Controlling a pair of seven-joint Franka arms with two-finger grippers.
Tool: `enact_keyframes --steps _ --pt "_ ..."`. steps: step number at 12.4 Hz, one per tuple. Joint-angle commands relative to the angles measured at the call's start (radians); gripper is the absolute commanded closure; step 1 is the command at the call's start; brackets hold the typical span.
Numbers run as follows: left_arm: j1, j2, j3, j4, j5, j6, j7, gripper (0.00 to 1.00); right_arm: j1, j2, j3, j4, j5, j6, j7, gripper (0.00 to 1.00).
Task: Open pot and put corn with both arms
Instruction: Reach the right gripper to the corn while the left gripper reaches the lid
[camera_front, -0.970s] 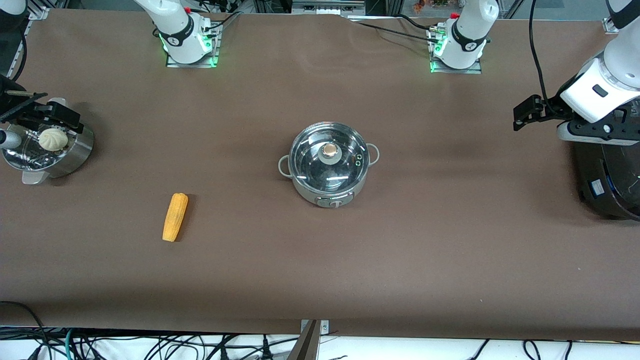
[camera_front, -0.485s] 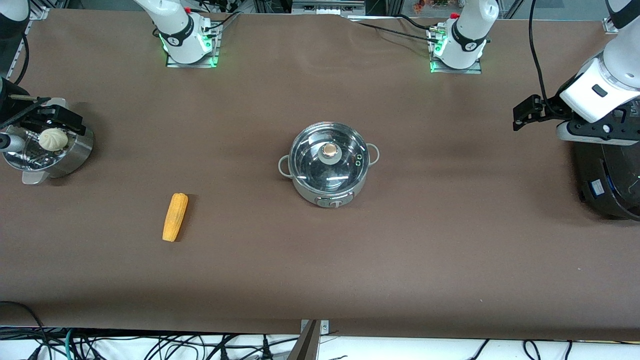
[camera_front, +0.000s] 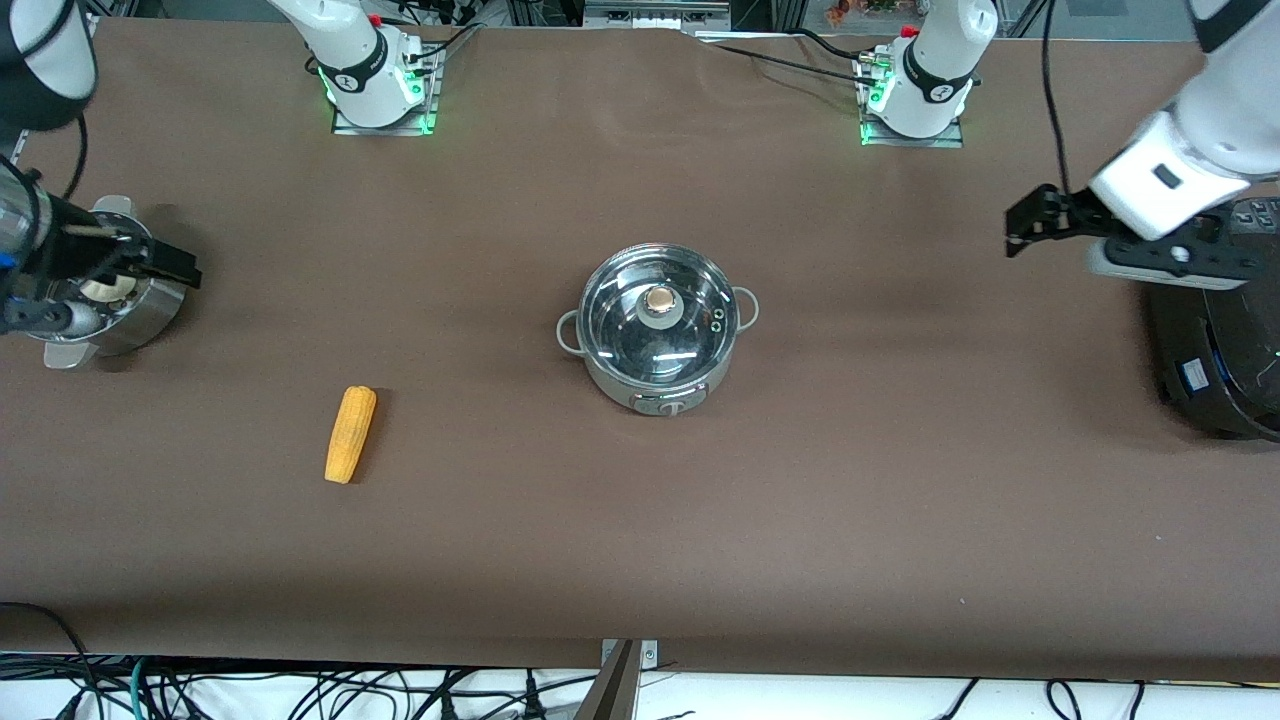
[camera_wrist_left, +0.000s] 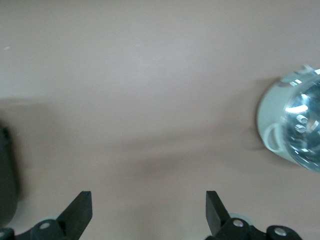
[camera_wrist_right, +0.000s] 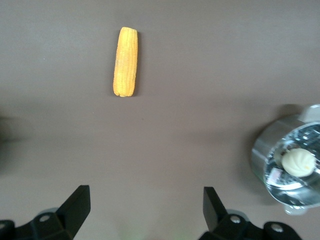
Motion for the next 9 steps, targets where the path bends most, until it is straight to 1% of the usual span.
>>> enact_keyframes --steps 1,2,3,4,6,7,8,9 --pt "-0.093 0.063 -0.078 0.034 -0.017 -0.002 -0.154 0.0 0.005 0.135 0.0 0.001 0.083 0.125 0.0 0.0" --pt "-0.134 0.101 -0.098 0.035 -0.043 0.031 -0.256 0.0 0.018 0.196 0.0 -0.005 0.094 0.188 0.002 0.0" --pt "-0.183 0.155 -0.103 0.035 -0.042 0.118 -0.353 0.0 0.025 0.245 0.0 -0.025 0.103 0.245 0.015 0.0" --pt "-0.231 0.186 -0.103 0.035 -0.036 0.193 -0.456 0.0 0.028 0.28 0.0 -0.072 0.112 0.341 0.069 0.0" --pt "-0.308 0.305 -0.103 0.035 -0.03 0.33 -0.619 0.0 0.058 0.343 0.0 -0.144 0.112 0.534 0.091 0.0" --pt "-0.366 0.37 -0.102 0.037 -0.027 0.413 -0.712 0.0 0.066 0.38 0.0 -0.149 0.112 0.584 0.092 0.0" --pt "-0.403 0.413 -0.1 0.055 -0.009 0.476 -0.804 0.0 0.074 0.409 0.0 -0.149 0.112 0.624 0.092 0.0" --pt "-0.43 0.448 -0.102 0.079 0.014 0.49 -0.873 0.0 0.077 0.434 0.0 -0.151 0.112 0.662 0.092 0.0"
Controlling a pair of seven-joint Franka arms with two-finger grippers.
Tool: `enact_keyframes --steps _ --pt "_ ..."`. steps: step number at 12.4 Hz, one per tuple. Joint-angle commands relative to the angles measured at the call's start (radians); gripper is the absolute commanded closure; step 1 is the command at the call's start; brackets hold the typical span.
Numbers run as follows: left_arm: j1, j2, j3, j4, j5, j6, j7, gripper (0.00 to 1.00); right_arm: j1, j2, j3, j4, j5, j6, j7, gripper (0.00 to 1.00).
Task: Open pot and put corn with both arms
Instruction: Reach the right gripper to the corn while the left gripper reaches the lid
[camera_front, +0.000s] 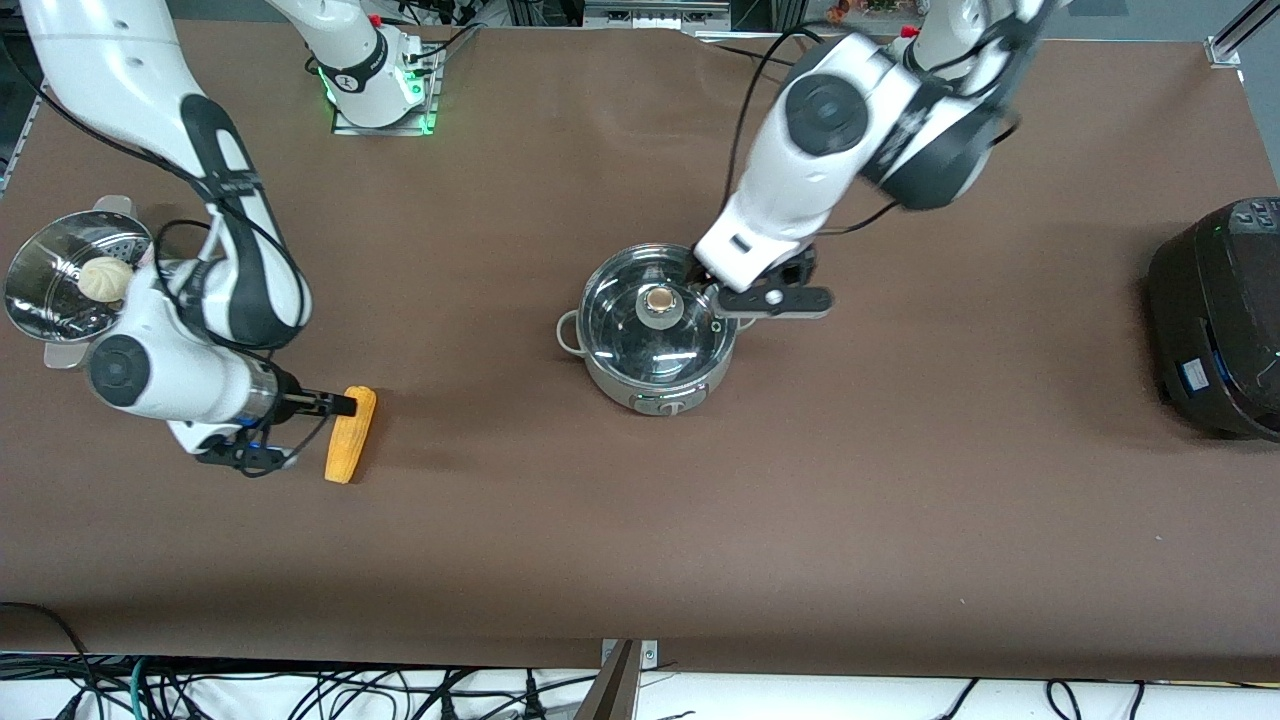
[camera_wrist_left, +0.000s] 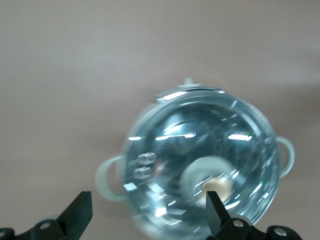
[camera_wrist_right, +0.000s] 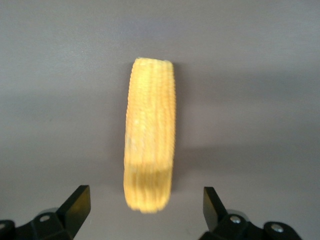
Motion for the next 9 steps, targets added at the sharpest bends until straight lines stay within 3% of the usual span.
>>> enact_keyframes --steps 1,5,6,7,8,9 --pt "-0.083 0.099 0.012 0.096 0.052 0.023 -0.159 0.0 0.011 0.032 -0.002 -0.009 0.015 0.08 0.012 0.0" --pt "-0.123 0.173 0.009 0.102 0.173 0.029 -0.17 0.01 0.009 0.092 -0.002 -0.009 0.013 0.173 0.01 0.02" --pt "-0.125 0.175 0.009 0.104 0.173 0.029 -0.168 0.08 0.009 0.094 -0.002 -0.011 0.012 0.18 0.002 0.39" --pt "-0.126 0.172 0.009 0.104 0.173 0.027 -0.165 0.14 0.009 0.094 -0.002 -0.009 0.012 0.176 -0.008 0.92" --pt "-0.129 0.17 0.007 0.102 0.173 0.027 -0.158 0.25 0.011 0.094 -0.002 -0.009 0.01 0.173 -0.011 1.0" --pt "-0.132 0.17 0.007 0.104 0.172 0.027 -0.159 0.39 0.011 0.092 -0.002 -0.009 0.01 0.171 -0.015 1.0"
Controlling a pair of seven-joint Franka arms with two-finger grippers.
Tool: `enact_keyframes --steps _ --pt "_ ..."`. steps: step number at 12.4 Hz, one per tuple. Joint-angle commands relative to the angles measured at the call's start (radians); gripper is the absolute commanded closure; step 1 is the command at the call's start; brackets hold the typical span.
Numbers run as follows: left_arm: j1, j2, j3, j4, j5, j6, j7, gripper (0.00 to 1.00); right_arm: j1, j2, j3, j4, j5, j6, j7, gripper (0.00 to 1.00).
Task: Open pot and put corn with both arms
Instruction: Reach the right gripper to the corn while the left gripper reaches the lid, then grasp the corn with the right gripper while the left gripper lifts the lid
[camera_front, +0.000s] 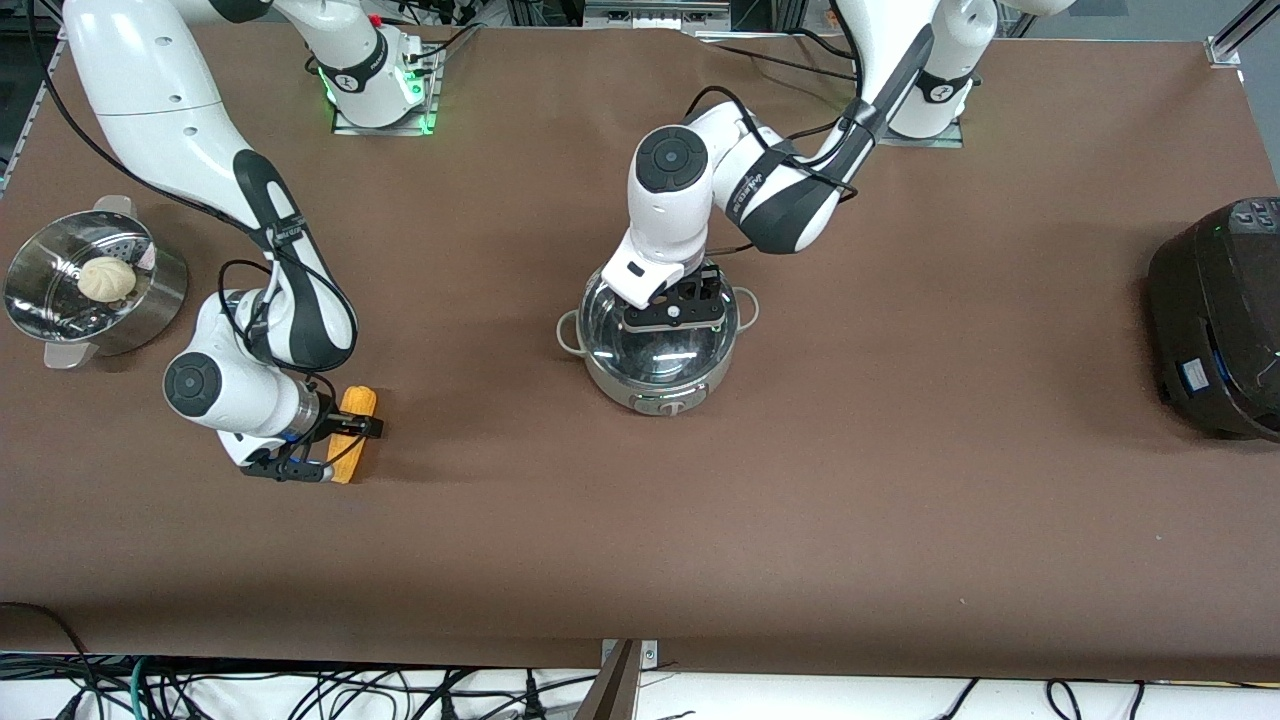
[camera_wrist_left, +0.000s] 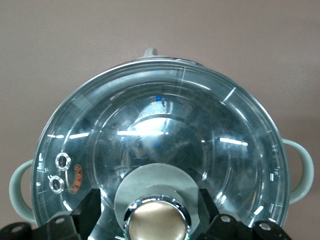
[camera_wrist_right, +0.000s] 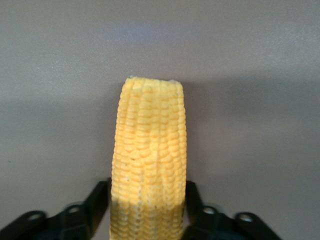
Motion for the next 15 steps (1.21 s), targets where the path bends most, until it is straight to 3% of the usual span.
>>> enact_keyframes --steps 1,2,5,7,11,13,15 --pt "-0.016 0.01 0.006 0.028 0.028 -0.019 -0.002 0.54 0.001 -0.019 0.001 -0.004 0.01 -0.004 -0.02 1.0" --pt "-0.016 0.009 0.006 0.03 0.03 -0.019 -0.002 0.68 0.001 -0.04 0.002 0.006 0.009 -0.062 -0.017 1.0" --pt "-0.017 0.006 0.006 0.047 0.028 -0.02 -0.004 0.87 0.002 -0.15 0.03 0.04 0.012 -0.277 -0.002 1.0" --pt "-0.016 -0.022 0.005 0.068 0.027 -0.052 -0.004 0.92 0.002 -0.212 0.037 0.065 0.01 -0.379 -0.003 1.0" --pt "0.047 -0.082 0.016 0.266 0.034 -0.415 0.132 0.94 0.002 -0.252 0.04 0.19 0.016 -0.636 0.009 1.0" --pt "0.2 -0.122 0.011 0.257 0.03 -0.519 0.418 0.87 0.012 -0.279 0.127 0.194 0.018 -0.645 0.109 1.0" --pt "0.348 -0.132 0.011 0.2 0.028 -0.525 0.69 0.86 0.027 -0.278 0.294 0.198 0.012 -0.621 0.354 1.0"
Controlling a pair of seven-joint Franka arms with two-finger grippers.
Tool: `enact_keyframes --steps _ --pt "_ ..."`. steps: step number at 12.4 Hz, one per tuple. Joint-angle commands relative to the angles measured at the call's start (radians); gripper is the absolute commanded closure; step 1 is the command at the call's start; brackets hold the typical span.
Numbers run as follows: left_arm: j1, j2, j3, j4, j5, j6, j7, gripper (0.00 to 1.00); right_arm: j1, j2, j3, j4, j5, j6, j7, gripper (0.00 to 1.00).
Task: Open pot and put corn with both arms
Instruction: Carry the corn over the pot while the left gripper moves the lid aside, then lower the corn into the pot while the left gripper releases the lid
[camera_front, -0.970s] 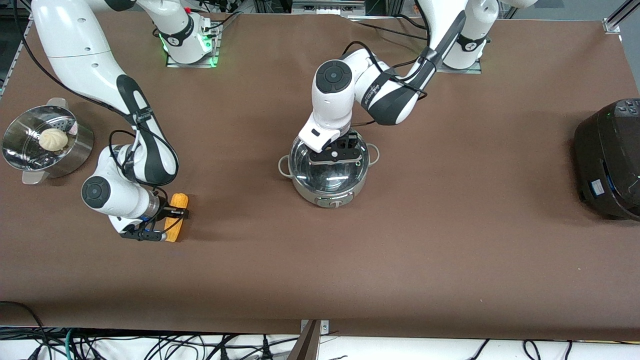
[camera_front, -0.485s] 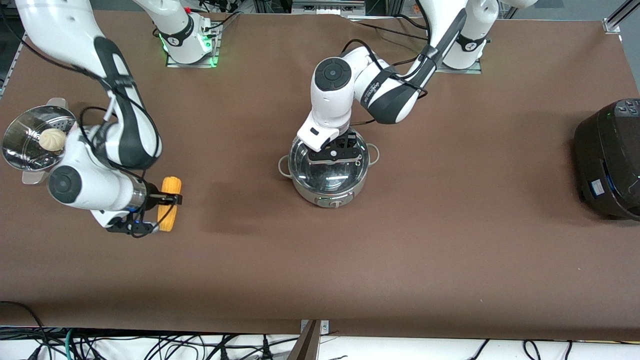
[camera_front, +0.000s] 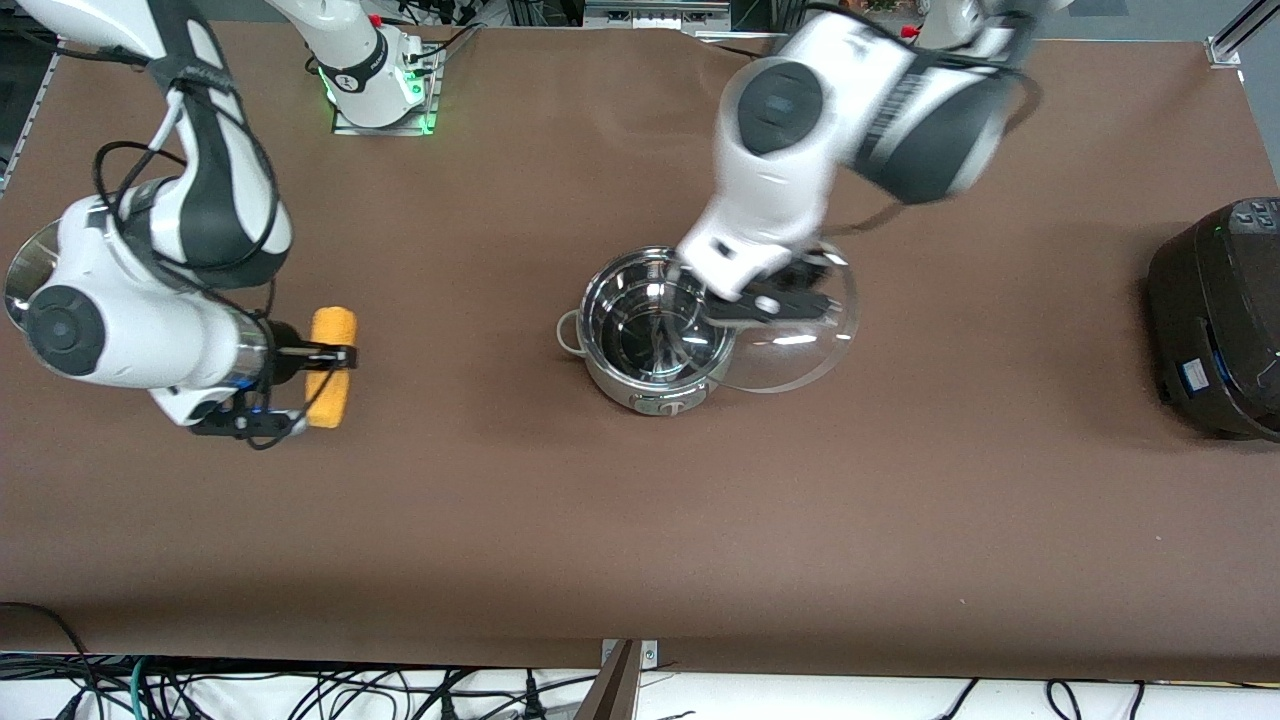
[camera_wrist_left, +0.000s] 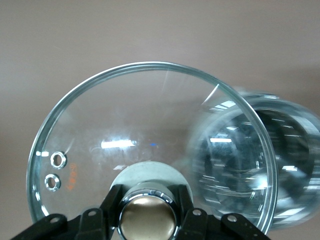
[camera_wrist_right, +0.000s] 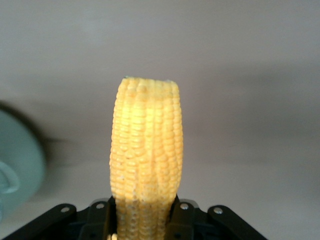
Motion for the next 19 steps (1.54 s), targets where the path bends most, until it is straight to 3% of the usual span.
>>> enact_keyframes --steps 1,2,4,7,8,9,10,12,14,15,16,17,19 --pt "0.19 -0.011 -0.019 -0.075 0.016 0.008 0.301 0.86 0.047 0.011 0.203 0.022 -0.013 0.073 0.304 1.0" --pt "0.248 -0.008 -0.019 -0.113 0.014 0.045 0.347 0.86 0.115 0.043 0.222 0.034 -0.016 0.154 0.421 1.0" --pt "0.325 -0.016 -0.021 -0.307 0.014 0.237 0.4 0.86 0.259 0.115 0.221 0.077 -0.024 0.256 0.563 1.0" --pt "0.338 -0.011 -0.021 -0.533 0.017 0.523 0.406 0.81 0.376 0.226 0.219 0.131 -0.106 0.343 0.64 1.0" --pt "0.341 0.004 -0.021 -0.576 0.026 0.586 0.411 0.75 0.389 0.257 0.219 0.133 -0.12 0.372 0.643 1.0" --pt "0.376 0.022 -0.021 -0.604 0.027 0.635 0.412 0.41 0.392 0.283 0.219 0.133 -0.131 0.4 0.643 1.0" --pt "0.393 0.016 -0.024 -0.601 0.023 0.63 0.414 0.0 0.398 0.304 0.219 0.133 -0.148 0.42 0.643 1.0" --pt "0.392 -0.069 -0.039 -0.54 0.011 0.493 0.398 0.0 0.398 0.334 0.218 0.133 -0.162 0.462 0.641 1.0" --pt "0.389 -0.163 -0.053 -0.397 -0.015 0.245 0.398 0.0 0.398 0.351 0.218 0.133 -0.162 0.469 0.643 1.0" --pt "0.392 -0.18 -0.052 -0.297 -0.06 0.119 0.398 0.0 0.398 0.352 0.218 0.133 -0.162 0.471 0.645 0.56" --pt "0.393 -0.182 -0.05 -0.193 -0.09 0.011 0.391 0.0 0.4 0.349 0.218 0.133 -0.183 0.469 0.642 0.01" --pt "0.399 -0.183 -0.049 -0.104 -0.089 -0.081 0.392 0.0 0.4 0.341 0.219 0.133 -0.202 0.459 0.64 0.0" --pt "0.421 -0.185 -0.041 -0.017 -0.092 -0.166 0.392 0.0 0.401 0.294 0.225 0.139 -0.203 0.395 0.637 0.0"
